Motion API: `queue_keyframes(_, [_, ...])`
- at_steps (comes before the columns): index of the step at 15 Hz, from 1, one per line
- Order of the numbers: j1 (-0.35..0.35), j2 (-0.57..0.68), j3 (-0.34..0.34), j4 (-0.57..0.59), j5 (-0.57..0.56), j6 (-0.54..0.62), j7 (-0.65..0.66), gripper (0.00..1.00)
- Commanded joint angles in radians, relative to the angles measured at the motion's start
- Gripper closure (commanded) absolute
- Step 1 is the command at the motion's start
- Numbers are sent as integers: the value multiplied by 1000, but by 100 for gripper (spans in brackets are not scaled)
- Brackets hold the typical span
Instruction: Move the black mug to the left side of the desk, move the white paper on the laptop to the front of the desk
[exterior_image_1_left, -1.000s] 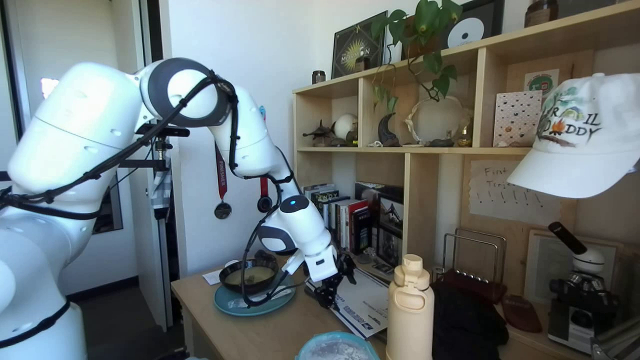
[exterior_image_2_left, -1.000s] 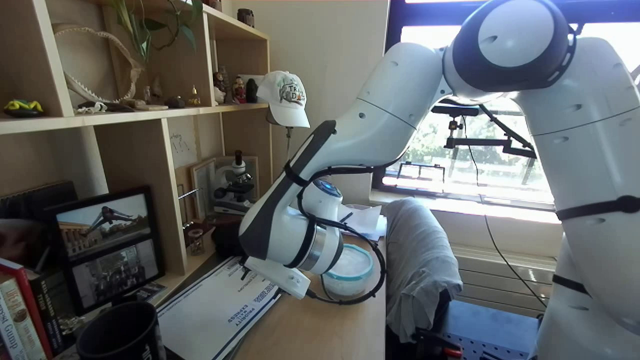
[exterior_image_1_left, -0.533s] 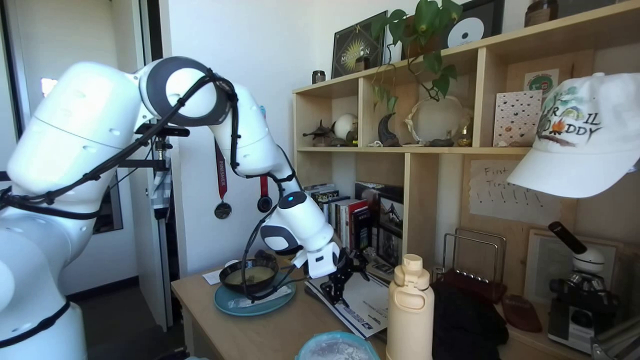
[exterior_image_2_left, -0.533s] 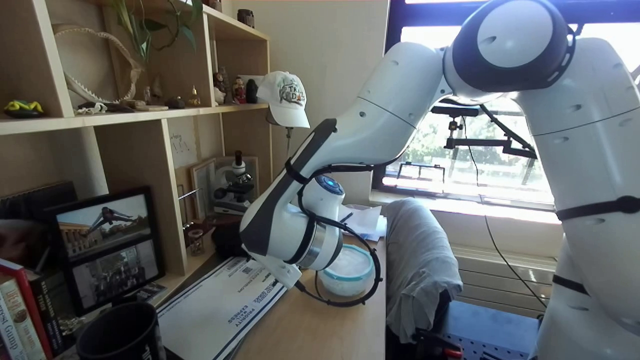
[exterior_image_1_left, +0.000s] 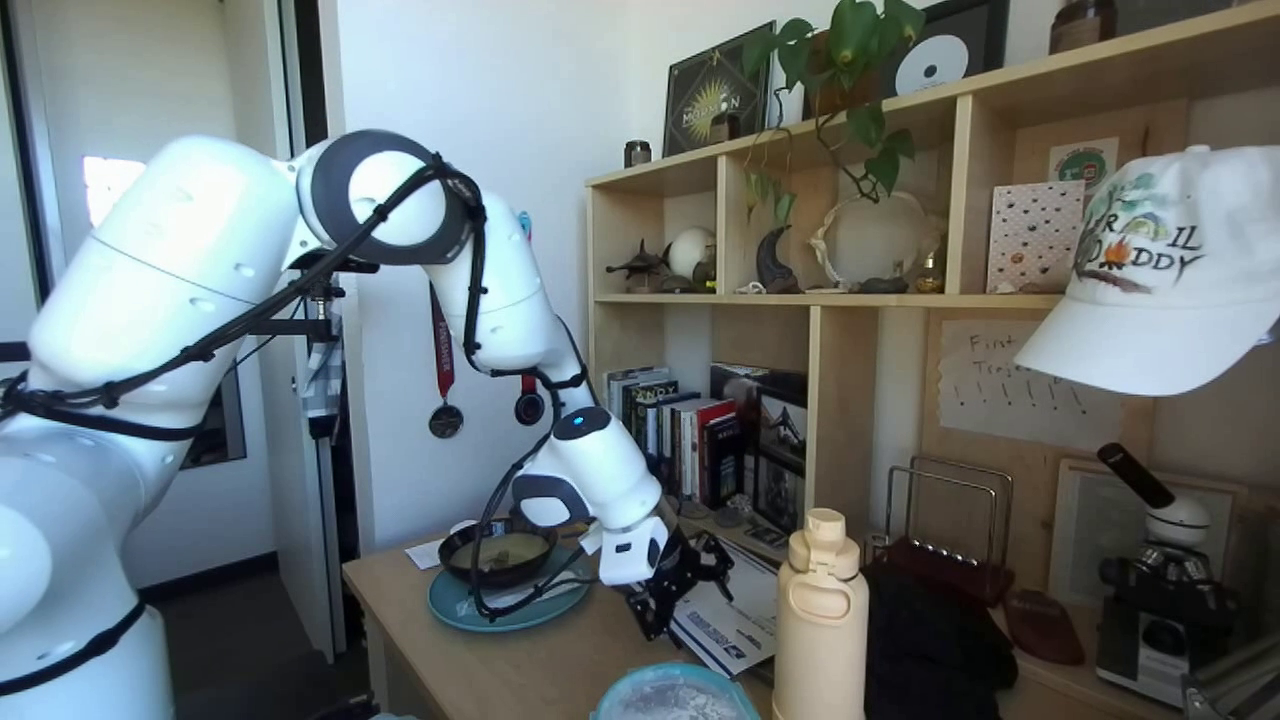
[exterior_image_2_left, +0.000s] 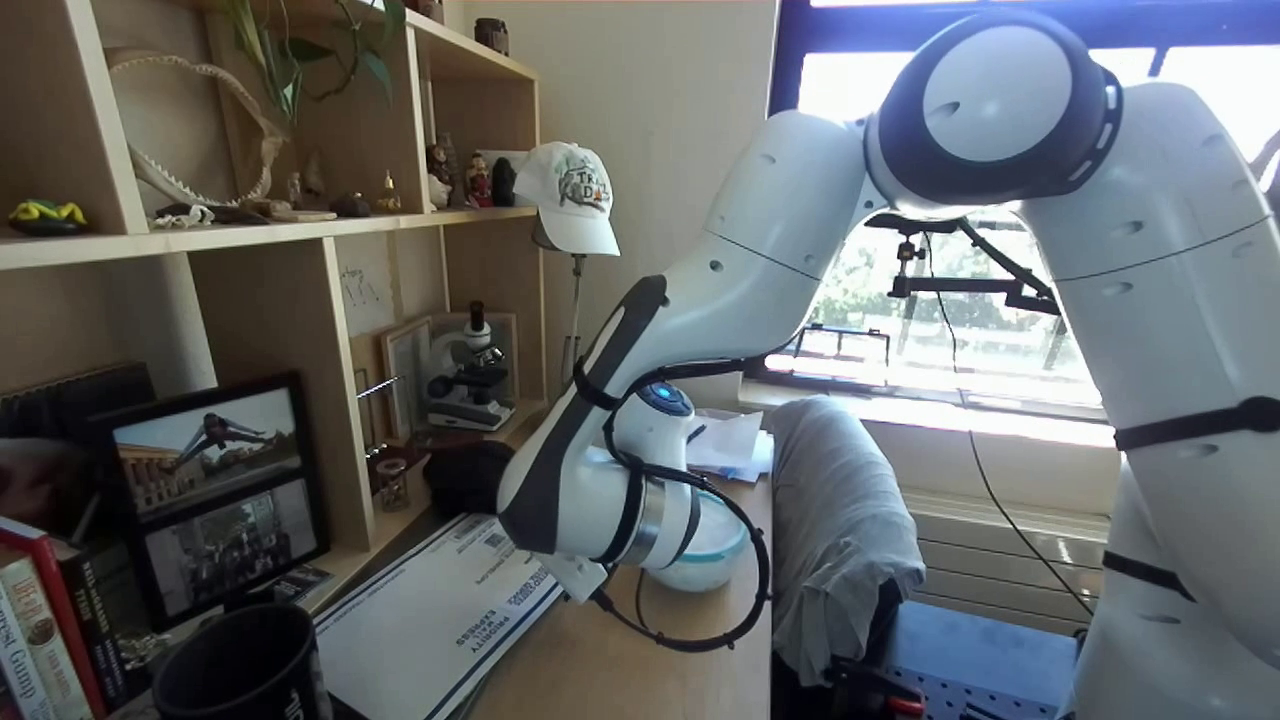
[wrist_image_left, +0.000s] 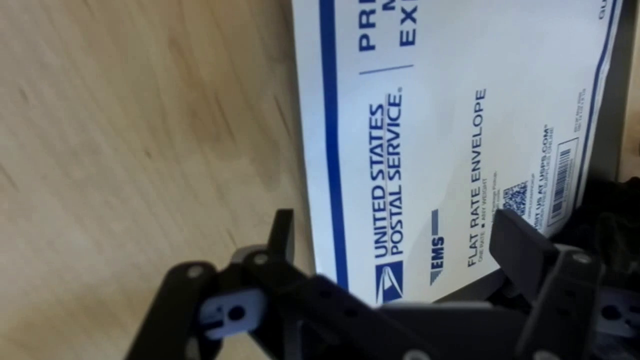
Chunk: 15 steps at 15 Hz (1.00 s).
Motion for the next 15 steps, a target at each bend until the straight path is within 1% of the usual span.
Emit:
queue_keyframes(1, [72, 17, -85, -9, -37, 0, 97, 0])
queue_keyframes(5, [190, 34, -240, 19, -103, 0, 188, 0])
queue_keyframes(7, [240, 36, -296, 20, -129, 0, 227, 1])
queue_keyframes(8, [267, 43, -326, 26, -146, 0, 248, 16])
queue_keyframes(9, [288, 43, -345, 21, -153, 0, 264, 25])
queue_keyframes(10, [302, 51, -360, 22, -164, 0, 284, 18])
queue_keyframes(11, [313, 53, -368, 17, -172, 0, 301, 26])
queue_keyframes(12, [322, 58, -373, 13, -181, 0, 319, 6])
queue_keyframes(14, [339, 71, -385, 8, -194, 0, 352, 0])
queue_keyframes(15, [346, 79, -390, 8, -201, 0, 365, 0])
